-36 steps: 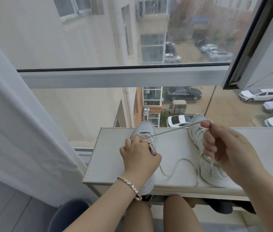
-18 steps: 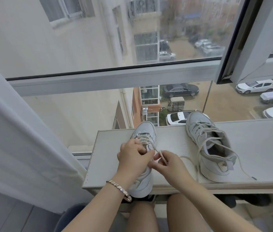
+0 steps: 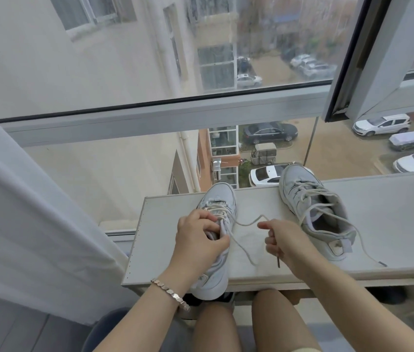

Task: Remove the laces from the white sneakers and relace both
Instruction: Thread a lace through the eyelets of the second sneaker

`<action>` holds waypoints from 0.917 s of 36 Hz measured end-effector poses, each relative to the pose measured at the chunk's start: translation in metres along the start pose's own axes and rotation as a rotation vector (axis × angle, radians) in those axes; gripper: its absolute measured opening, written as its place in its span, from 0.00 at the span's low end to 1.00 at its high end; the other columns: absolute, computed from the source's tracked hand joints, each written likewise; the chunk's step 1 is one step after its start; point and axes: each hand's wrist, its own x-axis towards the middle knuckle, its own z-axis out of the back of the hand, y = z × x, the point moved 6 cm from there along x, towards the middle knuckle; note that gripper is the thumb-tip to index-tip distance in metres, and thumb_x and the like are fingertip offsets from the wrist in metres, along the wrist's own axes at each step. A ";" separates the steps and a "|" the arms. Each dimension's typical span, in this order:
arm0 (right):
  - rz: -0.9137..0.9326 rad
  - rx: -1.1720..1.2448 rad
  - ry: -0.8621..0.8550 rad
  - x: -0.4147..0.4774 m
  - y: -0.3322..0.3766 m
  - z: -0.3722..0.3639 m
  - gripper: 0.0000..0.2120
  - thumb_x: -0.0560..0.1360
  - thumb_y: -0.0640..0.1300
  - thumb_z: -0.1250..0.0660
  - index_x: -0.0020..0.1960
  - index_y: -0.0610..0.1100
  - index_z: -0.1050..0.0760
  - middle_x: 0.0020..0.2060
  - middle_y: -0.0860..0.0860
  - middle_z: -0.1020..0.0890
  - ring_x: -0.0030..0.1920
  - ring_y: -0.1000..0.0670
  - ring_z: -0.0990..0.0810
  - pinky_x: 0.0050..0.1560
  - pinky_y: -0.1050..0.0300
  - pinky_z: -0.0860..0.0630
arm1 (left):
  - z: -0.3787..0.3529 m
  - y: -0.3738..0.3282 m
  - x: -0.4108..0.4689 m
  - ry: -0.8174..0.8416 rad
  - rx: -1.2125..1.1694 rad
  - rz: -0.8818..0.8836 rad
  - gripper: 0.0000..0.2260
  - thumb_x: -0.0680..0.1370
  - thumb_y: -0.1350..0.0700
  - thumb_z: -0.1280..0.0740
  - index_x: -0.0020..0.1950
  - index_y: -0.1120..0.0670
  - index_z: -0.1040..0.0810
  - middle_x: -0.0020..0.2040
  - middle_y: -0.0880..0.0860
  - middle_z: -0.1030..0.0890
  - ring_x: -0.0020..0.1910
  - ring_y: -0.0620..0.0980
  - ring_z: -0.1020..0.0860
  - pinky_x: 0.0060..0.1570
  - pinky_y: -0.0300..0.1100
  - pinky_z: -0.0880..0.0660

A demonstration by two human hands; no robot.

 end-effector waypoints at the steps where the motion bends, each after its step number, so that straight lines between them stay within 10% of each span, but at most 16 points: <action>1: -0.050 0.155 0.045 -0.005 0.000 -0.002 0.11 0.79 0.36 0.46 0.42 0.37 0.28 0.28 0.48 0.37 0.27 0.53 0.37 0.22 0.64 0.38 | 0.000 -0.001 0.000 -0.009 -0.014 -0.003 0.07 0.70 0.58 0.27 0.33 0.51 0.20 0.44 0.39 0.27 0.55 0.45 0.32 0.52 0.32 0.35; 5: -0.015 0.228 0.188 -0.020 0.011 -0.008 0.15 0.80 0.44 0.41 0.36 0.42 0.25 0.34 0.49 0.28 0.36 0.52 0.30 0.38 0.61 0.29 | 0.001 -0.001 0.001 -0.029 -0.013 -0.013 0.03 0.70 0.58 0.26 0.35 0.54 0.18 0.43 0.39 0.26 0.56 0.50 0.29 0.57 0.42 0.29; 13: 0.202 -0.038 0.125 -0.030 0.019 -0.012 0.19 0.80 0.52 0.43 0.36 0.45 0.23 0.30 0.52 0.23 0.28 0.56 0.28 0.30 0.65 0.33 | -0.002 0.002 0.003 -0.075 0.087 0.025 0.10 0.66 0.47 0.25 0.30 0.47 0.23 0.42 0.38 0.27 0.51 0.44 0.33 0.52 0.41 0.33; 21: -0.067 0.195 0.223 -0.032 0.012 -0.022 0.14 0.77 0.37 0.51 0.34 0.45 0.40 0.25 0.51 0.42 0.26 0.53 0.45 0.26 0.61 0.48 | -0.006 0.003 0.006 -0.107 0.131 0.017 0.15 0.68 0.49 0.28 0.26 0.45 0.31 0.39 0.39 0.29 0.49 0.46 0.34 0.48 0.41 0.34; 33: 0.151 0.421 0.291 -0.033 0.026 -0.018 0.13 0.79 0.29 0.46 0.51 0.36 0.23 0.38 0.44 0.16 0.41 0.52 0.16 0.42 0.65 0.20 | -0.004 0.003 0.005 -0.092 0.077 0.015 0.16 0.68 0.52 0.27 0.25 0.44 0.31 0.39 0.41 0.27 0.51 0.50 0.29 0.53 0.49 0.29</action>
